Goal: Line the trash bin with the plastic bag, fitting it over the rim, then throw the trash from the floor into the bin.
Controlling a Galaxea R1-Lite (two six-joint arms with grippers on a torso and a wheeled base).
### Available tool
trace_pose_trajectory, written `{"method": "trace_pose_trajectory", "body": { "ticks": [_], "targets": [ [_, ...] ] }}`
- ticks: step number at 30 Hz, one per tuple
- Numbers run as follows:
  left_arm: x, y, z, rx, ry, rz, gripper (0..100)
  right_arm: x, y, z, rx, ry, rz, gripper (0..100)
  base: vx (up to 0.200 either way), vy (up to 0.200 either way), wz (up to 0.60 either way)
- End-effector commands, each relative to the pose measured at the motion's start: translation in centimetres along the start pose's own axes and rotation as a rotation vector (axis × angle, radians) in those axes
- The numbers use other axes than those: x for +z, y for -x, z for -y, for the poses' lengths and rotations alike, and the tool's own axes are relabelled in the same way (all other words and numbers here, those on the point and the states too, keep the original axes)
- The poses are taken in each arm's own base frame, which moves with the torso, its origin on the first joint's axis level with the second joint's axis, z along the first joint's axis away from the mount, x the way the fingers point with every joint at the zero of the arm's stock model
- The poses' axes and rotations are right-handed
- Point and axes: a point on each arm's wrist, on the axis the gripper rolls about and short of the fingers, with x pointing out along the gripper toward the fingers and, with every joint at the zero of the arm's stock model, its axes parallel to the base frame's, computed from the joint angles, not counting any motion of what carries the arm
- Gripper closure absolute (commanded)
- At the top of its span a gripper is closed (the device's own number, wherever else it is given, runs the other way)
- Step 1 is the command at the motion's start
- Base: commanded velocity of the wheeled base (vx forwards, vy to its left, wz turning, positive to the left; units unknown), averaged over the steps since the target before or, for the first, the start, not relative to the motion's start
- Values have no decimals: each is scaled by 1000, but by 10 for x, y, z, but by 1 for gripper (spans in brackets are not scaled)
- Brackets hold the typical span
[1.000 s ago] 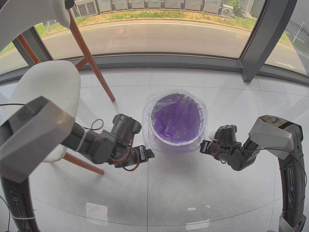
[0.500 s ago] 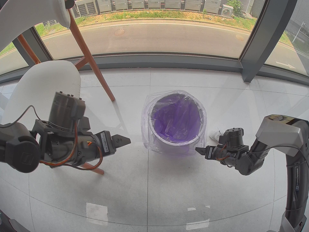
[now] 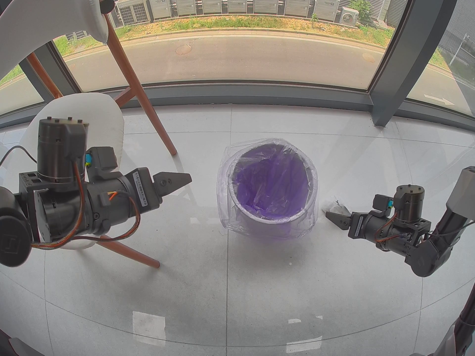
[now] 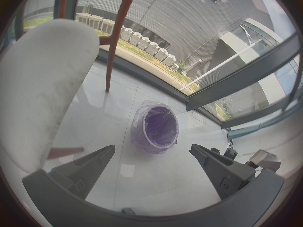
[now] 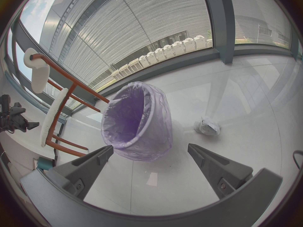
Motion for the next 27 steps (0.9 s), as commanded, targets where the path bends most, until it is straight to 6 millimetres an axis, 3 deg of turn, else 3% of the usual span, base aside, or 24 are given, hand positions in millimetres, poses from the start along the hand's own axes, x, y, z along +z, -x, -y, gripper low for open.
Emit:
{"method": "trace_pose_trajectory", "body": {
  "ticks": [1, 12, 17, 20, 22, 25, 26, 27],
  "targets": [
    [15, 8, -1, -31, -126, 46, 0, 30, 22, -14, 43, 27, 117, 0, 200, 0, 0],
    [34, -6, 15, -62, -135, 8, 0, 44, 29, -19, 89, 25, 95, 0, 200, 0, 0],
    [15, -21, 29, -118, -125, -87, 0, 44, 28, -20, 91, 26, 96, 0, 200, 0, 0],
    [14, -32, 34, -161, -105, -111, 0, 46, 27, -20, 92, 27, 100, 0, 67, 0, 0],
    [12, -45, 35, -209, -98, -139, 0, 46, 27, -20, 92, 27, 100, 0, 0, 0, 0],
    [0, -84, 34, -213, -104, -144, 0, 44, 27, -20, 91, 27, 96, 0, 0, 0, 0],
    [-1, -89, 33, -208, -104, -139, 0, 44, 27, -20, 91, 27, 97, 0, 0, 0, 0],
    [-2, -113, 33, -182, -106, -64, 0, 42, 28, -20, 90, 26, 92, 0, 0, 0, 0]
  ]
}}
